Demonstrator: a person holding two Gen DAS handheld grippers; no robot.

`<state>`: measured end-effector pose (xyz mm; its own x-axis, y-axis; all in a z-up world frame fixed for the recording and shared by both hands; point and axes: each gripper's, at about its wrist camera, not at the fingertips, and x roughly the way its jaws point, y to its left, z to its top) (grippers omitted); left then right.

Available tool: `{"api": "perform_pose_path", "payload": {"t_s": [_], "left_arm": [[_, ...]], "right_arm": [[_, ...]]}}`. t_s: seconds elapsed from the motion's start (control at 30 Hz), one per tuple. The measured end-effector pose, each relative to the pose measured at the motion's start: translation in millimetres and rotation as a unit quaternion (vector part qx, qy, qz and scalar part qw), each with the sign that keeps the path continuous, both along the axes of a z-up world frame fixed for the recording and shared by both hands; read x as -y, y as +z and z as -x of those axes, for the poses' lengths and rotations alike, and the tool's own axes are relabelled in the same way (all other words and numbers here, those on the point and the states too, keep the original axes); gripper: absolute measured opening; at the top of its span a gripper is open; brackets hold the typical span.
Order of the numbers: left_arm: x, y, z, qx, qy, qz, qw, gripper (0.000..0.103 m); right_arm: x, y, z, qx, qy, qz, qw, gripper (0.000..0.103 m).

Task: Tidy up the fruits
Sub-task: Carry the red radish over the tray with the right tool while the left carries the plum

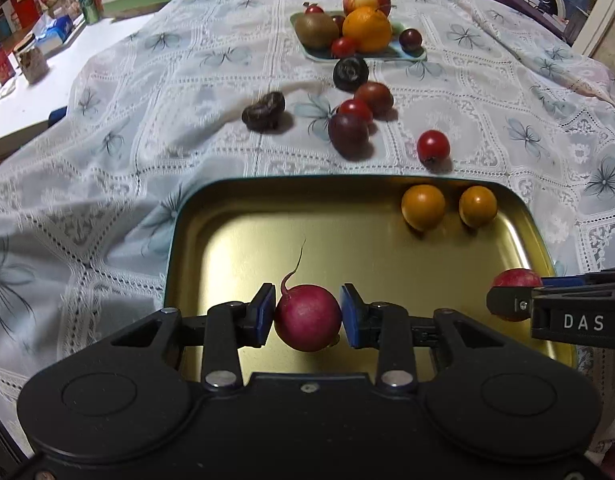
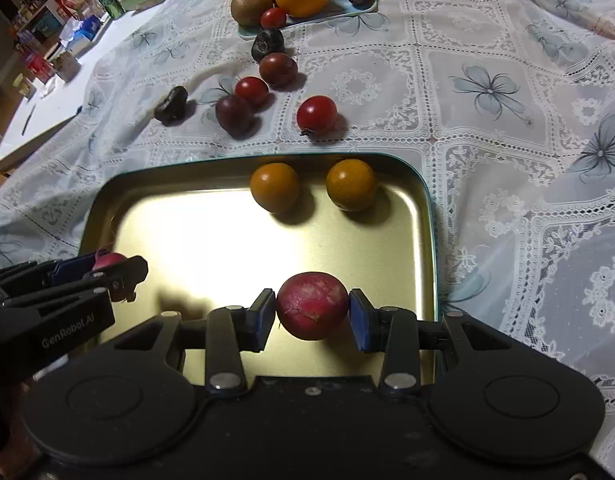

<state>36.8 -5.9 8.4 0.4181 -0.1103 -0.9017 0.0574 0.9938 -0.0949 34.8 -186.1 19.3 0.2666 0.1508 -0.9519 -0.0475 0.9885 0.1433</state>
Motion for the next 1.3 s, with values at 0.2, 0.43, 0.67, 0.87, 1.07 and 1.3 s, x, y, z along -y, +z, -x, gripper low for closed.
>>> {"api": "perform_pose_path", "payload": {"t_s": [0.2,0.43,0.67,0.87,1.07,1.3], "left_arm": [[5,-7,1,-0.005,0.002,-0.007,1.0,0.043],[6,-11,0,-0.019,0.006,-0.006,0.9998,0.044],[4,-15,1,-0.029,0.012,-0.009,0.9995,0.044],[4,-16,2,-0.032,0.01,-0.005,0.9994,0.044],[4,-19,0,-0.043,0.009,-0.001,0.999,0.044],[2,-14,2,-0.029,0.009,0.006,0.9995,0.044]], "right_arm": [[2,-3,1,-0.004,-0.004,0.008,1.0,0.041],[3,-11,-2,-0.02,-0.01,0.012,1.0,0.041],[1,-15,-2,-0.026,-0.007,0.013,1.0,0.041],[1,-17,-2,-0.03,-0.009,0.013,0.999,0.041],[1,-18,-3,-0.03,-0.01,0.013,0.999,0.041],[2,-16,-5,-0.035,-0.012,0.008,0.999,0.041]]}}
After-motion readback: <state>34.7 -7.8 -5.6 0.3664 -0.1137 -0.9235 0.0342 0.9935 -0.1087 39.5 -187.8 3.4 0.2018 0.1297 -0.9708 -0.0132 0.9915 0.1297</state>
